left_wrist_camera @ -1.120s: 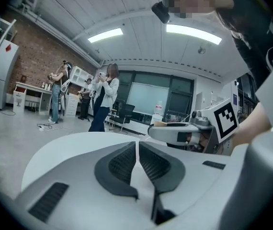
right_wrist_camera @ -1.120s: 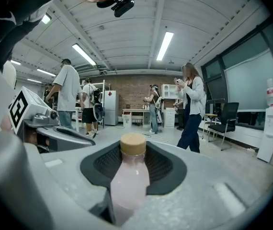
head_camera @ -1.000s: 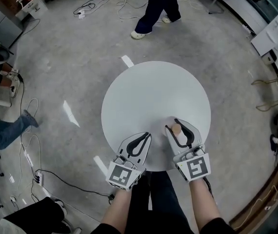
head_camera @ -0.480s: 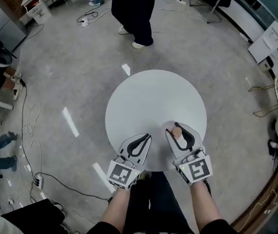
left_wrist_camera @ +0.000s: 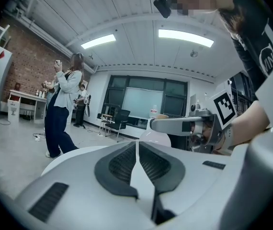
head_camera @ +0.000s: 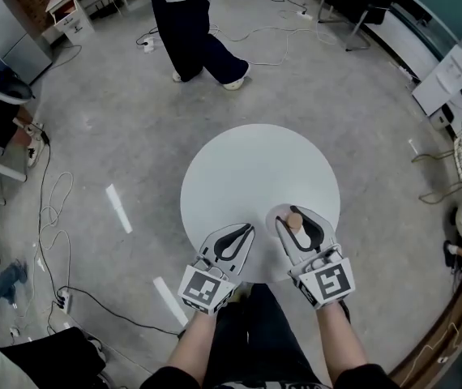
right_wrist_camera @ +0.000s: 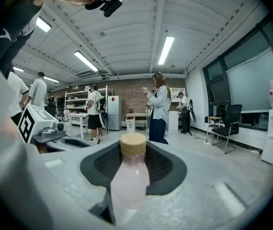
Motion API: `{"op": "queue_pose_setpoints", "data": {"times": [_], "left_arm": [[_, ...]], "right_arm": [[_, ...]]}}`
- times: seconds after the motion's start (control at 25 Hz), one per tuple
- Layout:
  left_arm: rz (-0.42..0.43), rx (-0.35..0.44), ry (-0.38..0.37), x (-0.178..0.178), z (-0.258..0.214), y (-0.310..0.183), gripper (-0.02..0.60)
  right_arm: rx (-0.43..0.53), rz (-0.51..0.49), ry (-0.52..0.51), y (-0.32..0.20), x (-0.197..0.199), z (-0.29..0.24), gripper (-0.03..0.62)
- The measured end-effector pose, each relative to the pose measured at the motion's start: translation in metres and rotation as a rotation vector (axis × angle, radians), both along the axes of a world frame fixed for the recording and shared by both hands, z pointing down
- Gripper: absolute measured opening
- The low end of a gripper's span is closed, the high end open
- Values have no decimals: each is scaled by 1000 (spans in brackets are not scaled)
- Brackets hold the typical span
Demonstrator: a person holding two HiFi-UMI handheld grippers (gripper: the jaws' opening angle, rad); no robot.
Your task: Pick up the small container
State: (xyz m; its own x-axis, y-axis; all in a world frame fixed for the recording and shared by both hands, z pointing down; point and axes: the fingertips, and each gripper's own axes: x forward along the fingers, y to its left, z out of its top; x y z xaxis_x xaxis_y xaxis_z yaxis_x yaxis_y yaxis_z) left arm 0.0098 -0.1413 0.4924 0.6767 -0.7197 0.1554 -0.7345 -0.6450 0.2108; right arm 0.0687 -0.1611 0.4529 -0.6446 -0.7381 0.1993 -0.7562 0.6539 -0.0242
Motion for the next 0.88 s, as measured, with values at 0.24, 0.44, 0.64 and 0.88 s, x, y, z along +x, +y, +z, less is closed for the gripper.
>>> {"op": "queue_pose_setpoints", "data": {"times": [0.24, 0.44, 0.64, 0.88], "left_arm": [[6, -7, 6, 10, -12, 8, 25], [10, 7, 5, 14, -22, 12, 25], [15, 24, 6, 18, -35, 12, 25], [10, 40, -1, 18, -52, 7, 25]], "right_arm": [[-2, -6, 4, 6, 9, -13, 140], [2, -4, 8, 9, 12, -22, 140], [13, -2, 8, 10, 17, -36, 140], [16, -1, 13, 11, 19, -48, 140]]}}
